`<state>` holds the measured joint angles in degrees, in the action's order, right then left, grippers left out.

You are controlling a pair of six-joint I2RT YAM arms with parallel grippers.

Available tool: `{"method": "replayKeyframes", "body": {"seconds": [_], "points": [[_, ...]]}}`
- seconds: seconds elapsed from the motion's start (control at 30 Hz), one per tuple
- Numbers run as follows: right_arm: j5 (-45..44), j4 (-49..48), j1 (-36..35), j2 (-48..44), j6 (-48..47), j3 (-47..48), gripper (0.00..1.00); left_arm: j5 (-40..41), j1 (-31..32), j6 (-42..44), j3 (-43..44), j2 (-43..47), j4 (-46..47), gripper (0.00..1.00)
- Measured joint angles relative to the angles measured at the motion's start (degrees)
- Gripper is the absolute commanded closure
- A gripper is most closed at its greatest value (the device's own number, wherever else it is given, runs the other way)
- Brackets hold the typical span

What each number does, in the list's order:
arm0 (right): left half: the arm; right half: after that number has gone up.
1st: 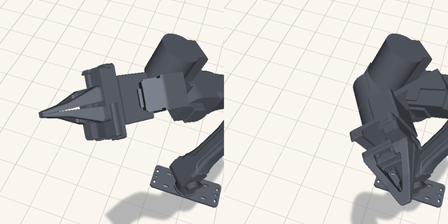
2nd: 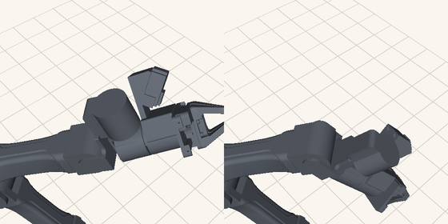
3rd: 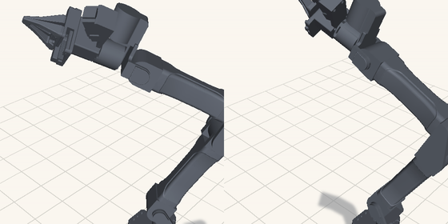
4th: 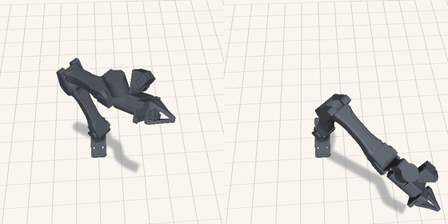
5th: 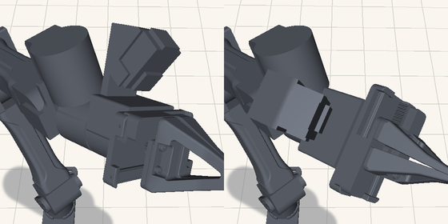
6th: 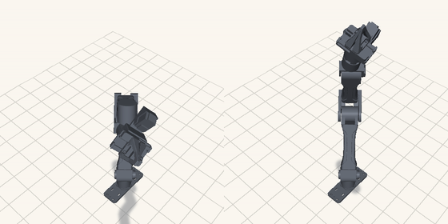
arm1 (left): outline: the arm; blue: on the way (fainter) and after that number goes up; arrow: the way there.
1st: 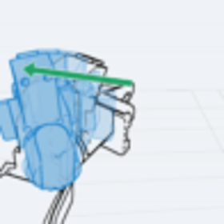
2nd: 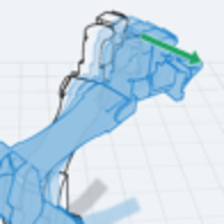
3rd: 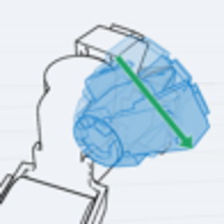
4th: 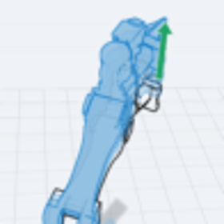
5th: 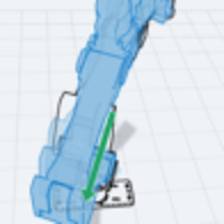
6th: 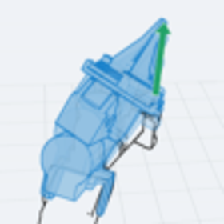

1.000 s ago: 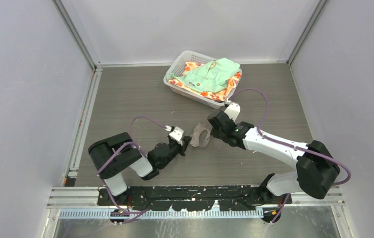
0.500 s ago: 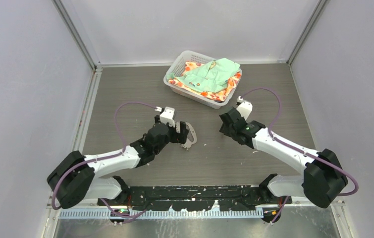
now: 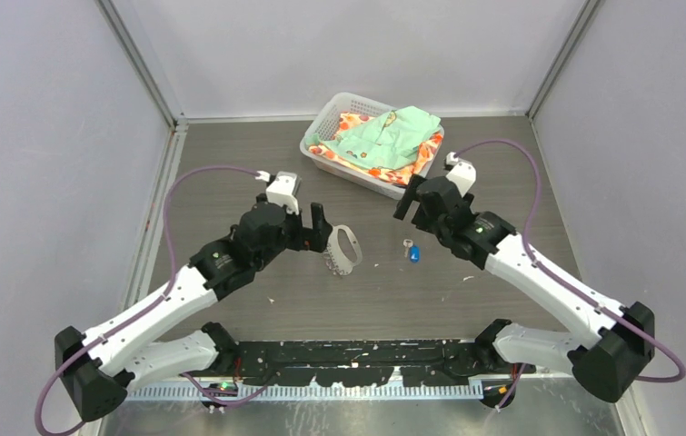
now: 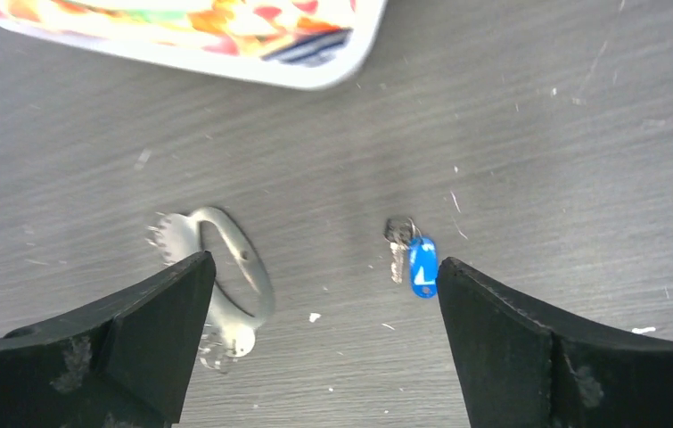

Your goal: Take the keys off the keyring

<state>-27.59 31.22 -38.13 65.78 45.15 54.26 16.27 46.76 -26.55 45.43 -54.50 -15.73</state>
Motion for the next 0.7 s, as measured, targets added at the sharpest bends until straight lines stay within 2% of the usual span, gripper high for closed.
{"method": "replayKeyframes", "body": {"seconds": [0.3, 0.7], "points": [[-1.0, 1.0, 0.0, -6.7, -4.1, 7.7, 0.0, 1.7, 0.0, -0.5, 15.7, -1.1, -17.4, 0.0], [-1.2, -0.5, 0.0, -10.8, -7.8, 8.2, 0.0, 3.5, 0.0, 0.6, 17.2, -1.5, -22.3, 0.0]]}}
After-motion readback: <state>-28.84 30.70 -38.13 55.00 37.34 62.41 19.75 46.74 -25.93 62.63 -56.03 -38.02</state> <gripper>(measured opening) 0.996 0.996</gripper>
